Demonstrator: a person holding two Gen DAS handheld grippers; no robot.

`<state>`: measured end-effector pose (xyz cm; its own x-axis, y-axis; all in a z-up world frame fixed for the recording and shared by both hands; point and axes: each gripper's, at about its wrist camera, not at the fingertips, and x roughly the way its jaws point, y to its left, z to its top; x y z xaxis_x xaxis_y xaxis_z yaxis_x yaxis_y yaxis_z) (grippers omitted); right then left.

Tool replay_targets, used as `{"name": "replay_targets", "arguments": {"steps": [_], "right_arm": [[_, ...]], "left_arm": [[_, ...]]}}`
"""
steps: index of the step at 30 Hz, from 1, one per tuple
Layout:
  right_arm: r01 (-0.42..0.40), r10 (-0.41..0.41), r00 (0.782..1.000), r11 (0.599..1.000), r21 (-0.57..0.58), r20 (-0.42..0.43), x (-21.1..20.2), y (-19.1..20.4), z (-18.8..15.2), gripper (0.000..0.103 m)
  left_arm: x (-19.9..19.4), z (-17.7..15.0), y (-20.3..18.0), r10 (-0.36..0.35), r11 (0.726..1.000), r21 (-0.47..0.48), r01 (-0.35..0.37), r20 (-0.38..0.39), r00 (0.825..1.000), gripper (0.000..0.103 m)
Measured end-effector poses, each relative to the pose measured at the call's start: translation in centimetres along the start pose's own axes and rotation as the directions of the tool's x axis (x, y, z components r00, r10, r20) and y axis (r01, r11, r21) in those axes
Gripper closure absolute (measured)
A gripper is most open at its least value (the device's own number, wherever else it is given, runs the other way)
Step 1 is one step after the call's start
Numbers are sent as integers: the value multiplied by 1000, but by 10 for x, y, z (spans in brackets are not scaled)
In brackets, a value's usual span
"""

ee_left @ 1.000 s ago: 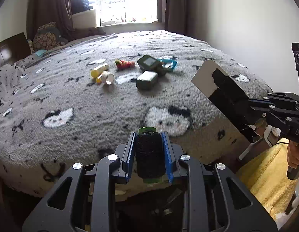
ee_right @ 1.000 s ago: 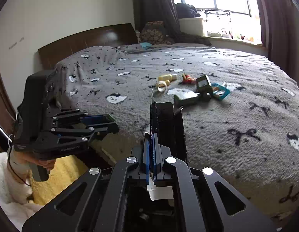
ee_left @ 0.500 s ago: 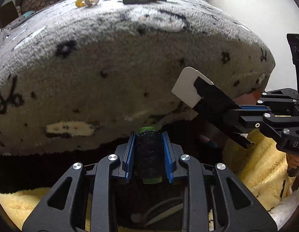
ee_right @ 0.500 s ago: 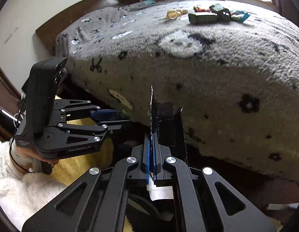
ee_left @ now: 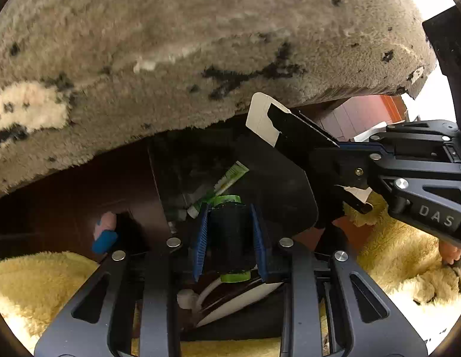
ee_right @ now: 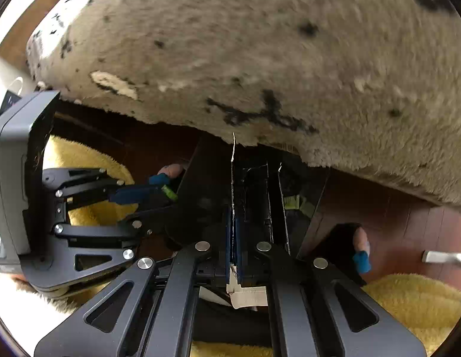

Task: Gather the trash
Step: 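Open both tools over the bin to drop the box and spool, then grasp the olive-green bottle with the right tool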

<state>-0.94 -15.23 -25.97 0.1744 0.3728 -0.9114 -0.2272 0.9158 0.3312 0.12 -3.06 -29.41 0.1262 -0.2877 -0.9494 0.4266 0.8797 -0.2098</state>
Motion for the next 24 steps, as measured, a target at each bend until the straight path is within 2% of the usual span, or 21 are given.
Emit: {"name": "replay_targets", "arguments": {"steps": [5,11,14,16,18,19,20,22,24], "right_arm": [[-6,6,1000,1000,15,-4,2,-2,0,96],[18,-19,1000,999,30,20,7,-7,16,96],[51,-52,997,998,28,50,-2,-7,18,96],[76,-78,993,997,23,86,-16,-11,22,95],[86,-89,987,996,24,135,-32,-13,25,80],[88,-91,982,996,24,165,-42,-13,28,60],[93,-96,975,995,24,198,-53,-14,31,47],[112,-114,958,993,21,262,-73,-15,37,44],[128,-127,938,992,18,321,-94,-16,45,37]], "left_arm": [[1,-4,1,-8,1000,-16,8,0,1000,76],[-3,0,6,6,1000,-29,-5,12,1000,66],[-17,7,13,21,999,-32,-20,42,999,57],[-31,11,10,35,999,-22,-33,79,996,47],[-50,14,8,59,998,-2,-59,131,990,44],[-60,16,7,71,997,5,-73,158,985,42],[-72,19,8,82,996,8,-85,188,979,41],[-96,26,10,94,995,8,-100,246,965,38],[-120,34,15,114,993,7,-122,306,945,33]]}}
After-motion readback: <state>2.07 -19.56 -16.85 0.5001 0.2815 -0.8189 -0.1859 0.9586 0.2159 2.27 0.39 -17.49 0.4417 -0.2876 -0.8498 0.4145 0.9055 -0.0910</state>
